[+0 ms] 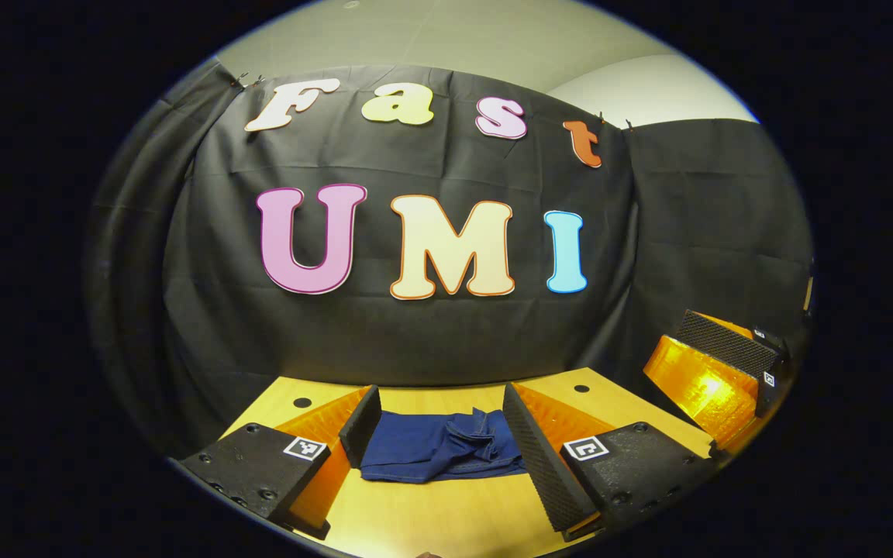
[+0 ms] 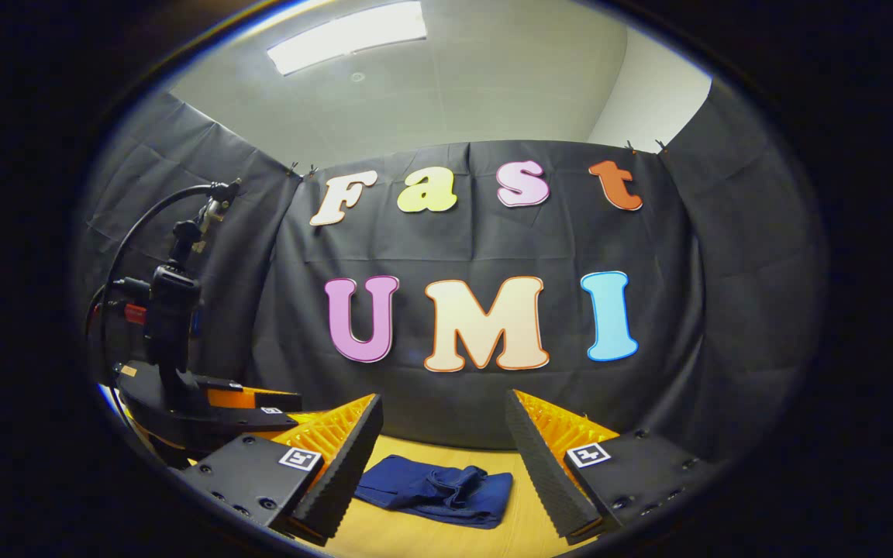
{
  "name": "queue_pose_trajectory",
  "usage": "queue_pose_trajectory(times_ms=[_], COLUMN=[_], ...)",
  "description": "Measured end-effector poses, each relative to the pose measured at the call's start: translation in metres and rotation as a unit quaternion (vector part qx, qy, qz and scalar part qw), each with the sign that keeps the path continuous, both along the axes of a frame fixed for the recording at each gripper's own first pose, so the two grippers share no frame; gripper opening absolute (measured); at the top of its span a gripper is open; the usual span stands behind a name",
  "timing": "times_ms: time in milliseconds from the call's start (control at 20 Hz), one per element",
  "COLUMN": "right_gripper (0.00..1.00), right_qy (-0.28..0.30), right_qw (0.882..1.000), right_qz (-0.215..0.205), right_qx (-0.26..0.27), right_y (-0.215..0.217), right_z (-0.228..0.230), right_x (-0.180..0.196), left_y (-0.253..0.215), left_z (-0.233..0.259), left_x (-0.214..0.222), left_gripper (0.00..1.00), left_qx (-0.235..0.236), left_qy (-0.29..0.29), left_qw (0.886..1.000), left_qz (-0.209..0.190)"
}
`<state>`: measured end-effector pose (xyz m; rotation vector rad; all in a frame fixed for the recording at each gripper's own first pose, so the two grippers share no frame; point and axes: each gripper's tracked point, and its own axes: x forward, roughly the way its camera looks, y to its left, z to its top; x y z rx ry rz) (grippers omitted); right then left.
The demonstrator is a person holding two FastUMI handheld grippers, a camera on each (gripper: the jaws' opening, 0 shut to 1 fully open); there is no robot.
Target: Grasp the waist and the cuffs of the jeans and fold them to make the two legs overlap; first hold the waist and fold one-third of the jeans toward the cuffs, then hold the cuffs and fold the remaining one-third in the same direction to finish folding.
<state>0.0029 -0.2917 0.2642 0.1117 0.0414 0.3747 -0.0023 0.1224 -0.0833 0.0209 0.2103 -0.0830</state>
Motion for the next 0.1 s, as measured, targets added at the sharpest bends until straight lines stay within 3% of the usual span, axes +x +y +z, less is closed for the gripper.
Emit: queue_pose_trajectory(times_ms=[100], right_gripper=[0.99], right_qy=[0.001], right_qw=[1.0], right_qz=[-0.002], right_qx=[0.004], right_y=[0.0067], right_z=[0.0057], right_x=[-0.0071], left_y=[0.0118], left_z=[0.004], left_x=[-0.0081], left_gripper=[0.94], left_qx=[0.005], left_qy=[-0.003], left_qw=[1.0], left_qz=[0.004])
